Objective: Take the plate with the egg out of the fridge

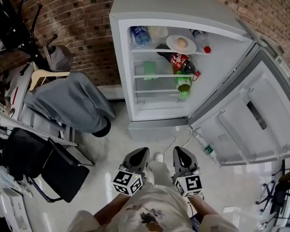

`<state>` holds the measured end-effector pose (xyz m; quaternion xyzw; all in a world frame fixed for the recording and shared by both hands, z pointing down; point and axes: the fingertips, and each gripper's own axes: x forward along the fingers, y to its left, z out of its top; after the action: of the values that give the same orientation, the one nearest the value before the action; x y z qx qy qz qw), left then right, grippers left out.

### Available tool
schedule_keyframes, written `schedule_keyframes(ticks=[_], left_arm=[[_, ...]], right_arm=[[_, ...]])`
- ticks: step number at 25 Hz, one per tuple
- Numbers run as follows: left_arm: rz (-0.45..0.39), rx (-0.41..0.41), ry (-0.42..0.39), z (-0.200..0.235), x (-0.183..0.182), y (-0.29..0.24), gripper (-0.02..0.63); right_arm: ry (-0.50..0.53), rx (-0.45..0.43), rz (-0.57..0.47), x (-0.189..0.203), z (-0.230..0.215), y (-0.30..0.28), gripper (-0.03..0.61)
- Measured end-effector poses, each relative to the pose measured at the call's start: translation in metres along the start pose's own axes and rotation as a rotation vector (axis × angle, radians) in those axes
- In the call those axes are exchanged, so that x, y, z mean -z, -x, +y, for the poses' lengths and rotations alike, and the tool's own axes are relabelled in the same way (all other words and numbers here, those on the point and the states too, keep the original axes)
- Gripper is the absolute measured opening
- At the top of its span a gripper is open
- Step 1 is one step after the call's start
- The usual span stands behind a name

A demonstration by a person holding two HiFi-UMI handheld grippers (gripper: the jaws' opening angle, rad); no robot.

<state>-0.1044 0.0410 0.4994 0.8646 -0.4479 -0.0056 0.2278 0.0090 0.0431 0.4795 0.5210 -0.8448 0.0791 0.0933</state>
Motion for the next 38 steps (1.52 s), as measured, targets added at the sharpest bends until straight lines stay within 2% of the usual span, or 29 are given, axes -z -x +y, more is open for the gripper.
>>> schedule_keyframes(ticks=[12, 19, 23, 26, 32, 35, 38], left_arm=[[0.012, -0.015, -0.024, 0.016, -0.017, -0.024, 0.009], [0.027, 0.008, -0.056, 0.022, -0.031, -0.065, 0.009], [0.022, 0.024, -0.064, 0.024, -0.044, -0.096, 0.009], [0.025, 0.036, -0.074, 0.026, -0.052, -0.118, 0.009], [0.013, 0.044, -0.089, 0.034, -0.07, -0.163, 0.009], [0.011, 0.042, -0.096, 0.039, -0.077, -0.18, 0.009], [0.007, 0.042, -0.1, 0.042, -0.083, -0.194, 0.009]], right_arm=[[-0.025, -0.008, -0.069, -0.023, -0.022, -0.044, 0.006], [-0.06, -0.04, -0.162, -0.064, -0.049, -0.082, 0.006], [-0.071, -0.063, -0.163, -0.08, -0.062, -0.108, 0.006], [-0.048, -0.077, -0.184, -0.094, -0.068, -0.122, 0.006], [0.026, -0.066, -0.288, -0.132, -0.091, -0.149, 0.006], [0.053, -0.064, -0.295, -0.135, -0.101, -0.16, 0.008], [0.029, -0.06, -0.302, -0.139, -0.113, -0.171, 0.008]])
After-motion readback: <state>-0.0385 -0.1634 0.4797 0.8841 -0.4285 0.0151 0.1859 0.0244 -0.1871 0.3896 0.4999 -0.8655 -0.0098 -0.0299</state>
